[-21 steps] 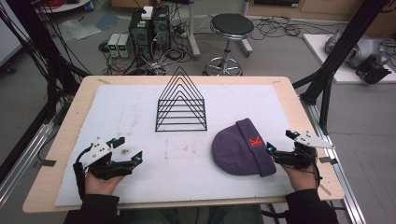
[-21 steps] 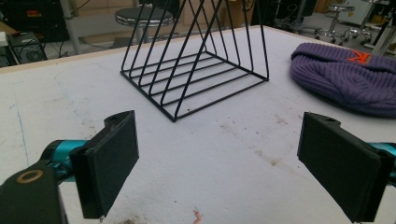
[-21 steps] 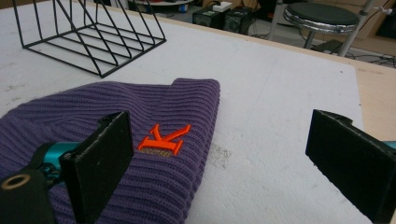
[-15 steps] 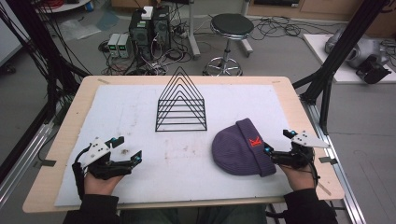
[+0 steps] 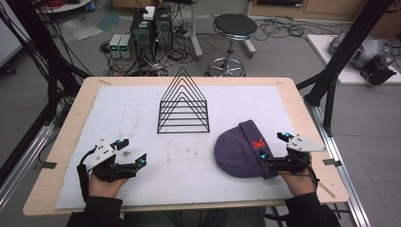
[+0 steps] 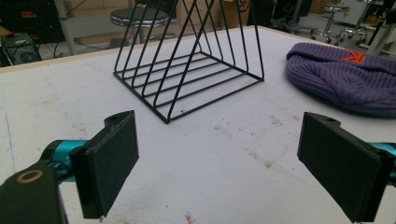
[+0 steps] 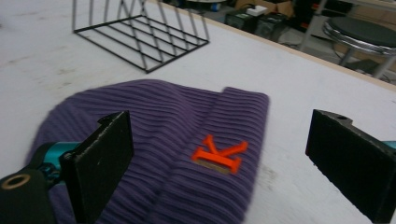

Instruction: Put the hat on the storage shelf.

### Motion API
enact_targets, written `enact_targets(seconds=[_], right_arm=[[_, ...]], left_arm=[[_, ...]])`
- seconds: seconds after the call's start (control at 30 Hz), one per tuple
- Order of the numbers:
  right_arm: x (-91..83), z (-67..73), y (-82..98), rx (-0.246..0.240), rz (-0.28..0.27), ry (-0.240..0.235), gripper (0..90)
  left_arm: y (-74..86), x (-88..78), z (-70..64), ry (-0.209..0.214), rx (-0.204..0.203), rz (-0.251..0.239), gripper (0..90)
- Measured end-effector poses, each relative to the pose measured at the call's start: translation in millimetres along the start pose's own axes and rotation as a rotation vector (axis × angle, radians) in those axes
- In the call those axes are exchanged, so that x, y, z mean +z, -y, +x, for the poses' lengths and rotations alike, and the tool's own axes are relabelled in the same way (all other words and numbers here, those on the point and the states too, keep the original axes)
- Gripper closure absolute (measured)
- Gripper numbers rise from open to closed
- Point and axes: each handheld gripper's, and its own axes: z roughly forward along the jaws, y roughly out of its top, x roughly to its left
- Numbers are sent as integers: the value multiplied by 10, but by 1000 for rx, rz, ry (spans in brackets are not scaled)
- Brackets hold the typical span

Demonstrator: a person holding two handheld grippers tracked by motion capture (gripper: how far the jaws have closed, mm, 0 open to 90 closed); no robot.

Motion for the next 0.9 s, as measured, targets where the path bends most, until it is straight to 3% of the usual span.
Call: enact_targets(seconds=[0.27,0.33,0.4,0.53,0.6,0.73,0.77,0.83,0.87,0.9], right_arm=[[206,345,-63,-125,68,-141,69],[234,378,-60,-133,81,-153,69],[320,473,-33,-149,117,-204,70],[397,566,-2,-177,168,-248,88],[433,609,20,-197,199,-291,180],[500,664,54,-197,262,-319,233],[527,703,82,-238,303,-346,333],[529,714,92,-250,309,-346,353],[509,687,93,-244,297,-330,522],[502,671,90,-240,297,-323,576]], left_arm=[[-2,7,-10,3,3,0,128],[-2,5,-7,4,3,2,128],[0,5,-3,4,4,2,128],[0,7,-6,5,2,2,128],[4,12,-6,3,5,6,128],[10,23,-14,5,7,10,128],[7,23,-19,4,6,8,128],[6,23,-21,4,5,7,129],[9,23,-19,4,7,13,128],[13,25,-20,1,8,14,128]])
